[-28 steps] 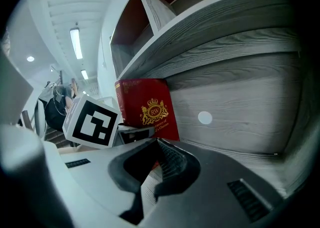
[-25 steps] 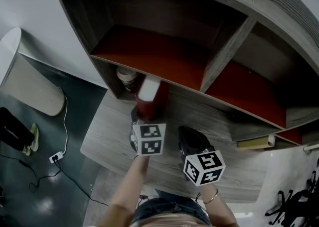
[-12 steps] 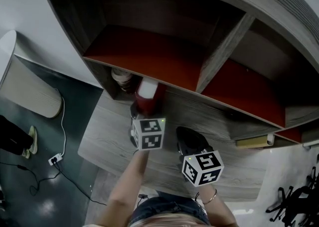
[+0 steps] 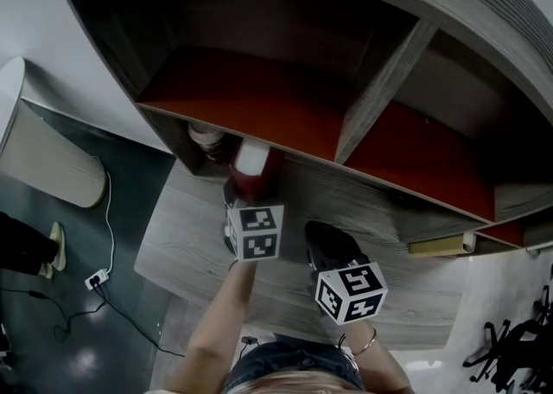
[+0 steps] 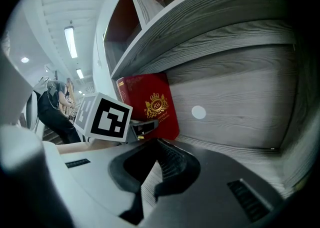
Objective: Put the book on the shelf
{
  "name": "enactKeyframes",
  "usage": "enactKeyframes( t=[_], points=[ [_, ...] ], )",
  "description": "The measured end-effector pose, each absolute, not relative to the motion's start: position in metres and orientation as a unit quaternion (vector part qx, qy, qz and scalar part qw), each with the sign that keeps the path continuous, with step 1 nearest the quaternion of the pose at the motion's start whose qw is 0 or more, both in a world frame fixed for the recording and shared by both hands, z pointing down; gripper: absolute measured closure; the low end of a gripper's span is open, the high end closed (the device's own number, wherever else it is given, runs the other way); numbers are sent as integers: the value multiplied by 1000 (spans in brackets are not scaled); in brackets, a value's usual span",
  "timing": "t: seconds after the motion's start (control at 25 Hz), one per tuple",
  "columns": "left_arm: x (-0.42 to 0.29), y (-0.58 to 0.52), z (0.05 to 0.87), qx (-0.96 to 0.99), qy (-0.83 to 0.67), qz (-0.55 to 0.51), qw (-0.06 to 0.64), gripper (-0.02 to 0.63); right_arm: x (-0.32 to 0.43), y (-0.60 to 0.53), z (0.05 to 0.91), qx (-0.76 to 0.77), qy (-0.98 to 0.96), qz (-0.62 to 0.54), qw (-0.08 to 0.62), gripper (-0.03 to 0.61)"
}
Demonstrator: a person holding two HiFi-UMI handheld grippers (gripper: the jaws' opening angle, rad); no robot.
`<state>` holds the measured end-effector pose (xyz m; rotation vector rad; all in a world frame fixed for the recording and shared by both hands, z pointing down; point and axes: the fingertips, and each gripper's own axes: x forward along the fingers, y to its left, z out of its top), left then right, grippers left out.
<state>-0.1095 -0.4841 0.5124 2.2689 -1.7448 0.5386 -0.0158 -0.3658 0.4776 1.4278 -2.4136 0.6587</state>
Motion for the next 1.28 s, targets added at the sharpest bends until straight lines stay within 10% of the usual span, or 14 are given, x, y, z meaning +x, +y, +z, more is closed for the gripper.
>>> enactKeyframes(
  t=[1.28],
  points=[
    [-108, -483, 516, 781, -593, 168, 101, 387, -13, -345, 479, 492, -830, 230, 129, 569]
  ],
)
